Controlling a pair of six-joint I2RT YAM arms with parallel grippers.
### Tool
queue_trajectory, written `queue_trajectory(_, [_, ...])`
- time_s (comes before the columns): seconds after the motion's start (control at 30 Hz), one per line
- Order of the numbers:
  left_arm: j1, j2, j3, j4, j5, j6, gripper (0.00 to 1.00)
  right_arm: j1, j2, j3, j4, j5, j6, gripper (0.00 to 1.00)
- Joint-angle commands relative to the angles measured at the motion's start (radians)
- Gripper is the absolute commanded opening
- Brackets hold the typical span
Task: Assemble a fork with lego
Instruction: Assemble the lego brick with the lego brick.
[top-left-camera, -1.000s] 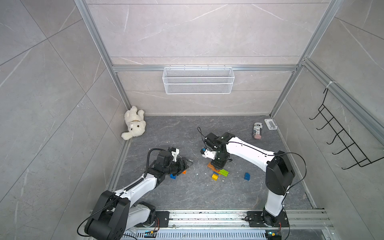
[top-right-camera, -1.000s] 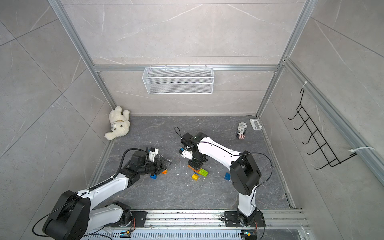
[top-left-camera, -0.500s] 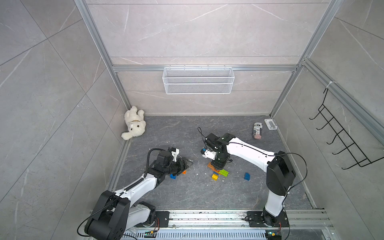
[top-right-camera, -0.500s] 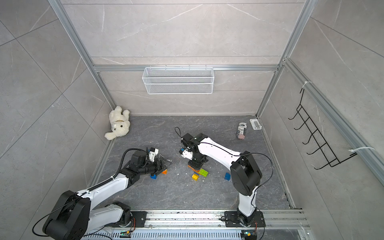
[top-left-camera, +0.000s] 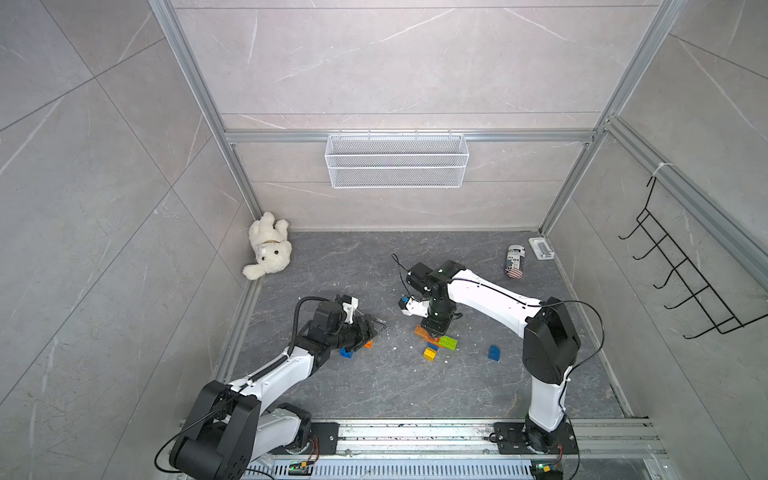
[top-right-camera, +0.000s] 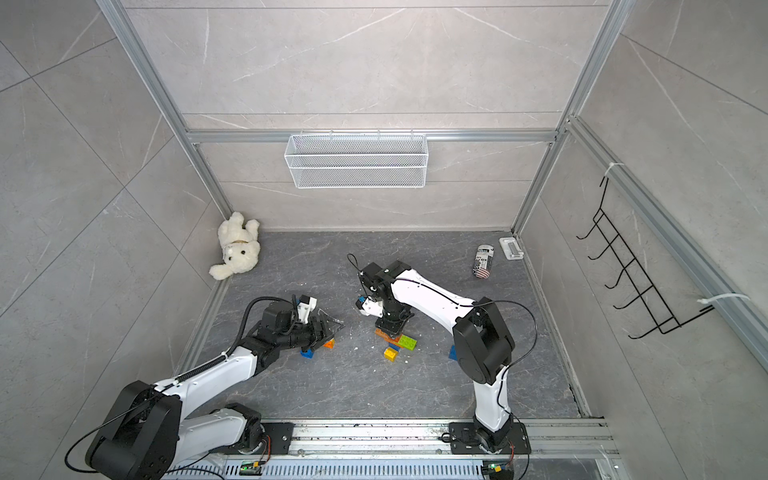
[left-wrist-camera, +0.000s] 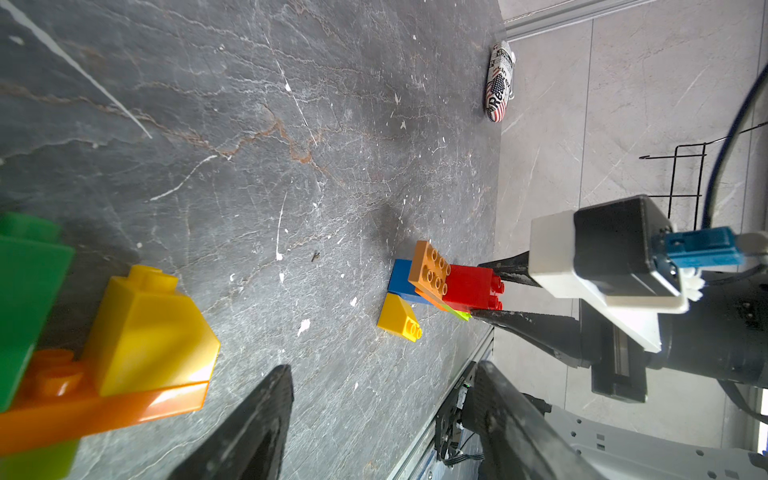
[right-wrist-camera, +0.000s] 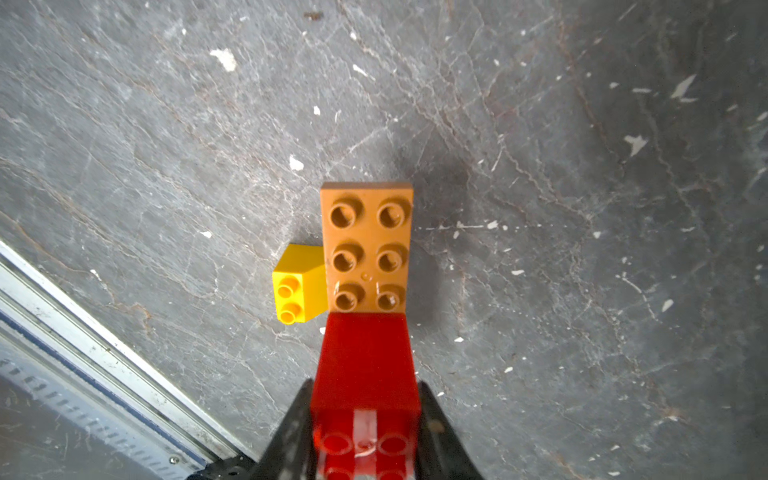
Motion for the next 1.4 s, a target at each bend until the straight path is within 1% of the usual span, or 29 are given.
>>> queue_trajectory(0.0, [0.006,0.000,0.004,-0.001,0.000,0.001,0.72,-0.008,0.065,0.025,0.004,0.012,-0.078,0.26])
queue_trajectory(0.17, [0.011,-0.005,0.001,-0.009,0.000,0.002,0.72,-0.003,0.045,0.008,0.045,0.040,-0.083,0.25])
queue_trajectory(0.4, [0.012,-0.006,0.000,-0.009,-0.002,-0.001,0.72,-0.006,-0.041,0.015,0.083,-0.007,-0.108,0.25])
queue_trajectory(0.63, [0.012,-0.017,-0.003,-0.014,-0.007,-0.008,0.72,-0.006,-0.012,0.049,0.040,-0.047,-0.123,0.25])
queue_trajectory(0.77, [0.012,-0.014,-0.005,-0.014,-0.008,-0.007,0.72,-0.003,0.020,0.048,0.045,-0.057,-0.130,0.26])
queue_trajectory(0.87, [0.012,-0.011,-0.004,-0.015,-0.007,-0.005,0.72,-0.002,0.046,0.059,0.040,-0.062,-0.125,0.30])
queue_trajectory(1.07, [0.012,-0.010,-0.005,-0.016,-0.006,0.001,0.72,0.004,0.056,0.060,0.044,-0.064,-0.114,0.35])
queue_trajectory(1.13, [0.012,-0.010,-0.006,-0.017,-0.006,0.002,0.72,0.005,0.055,0.059,0.040,-0.066,-0.107,0.38])
queue_trajectory(1.23, [0.012,-0.016,-0.009,-0.018,-0.004,0.005,0.73,0.004,0.033,0.055,0.045,-0.079,-0.093,0.48])
queue_trajectory(1.37, [0.013,-0.020,-0.007,-0.024,-0.005,0.012,0.73,0.004,-0.007,0.050,0.048,-0.098,-0.087,0.52])
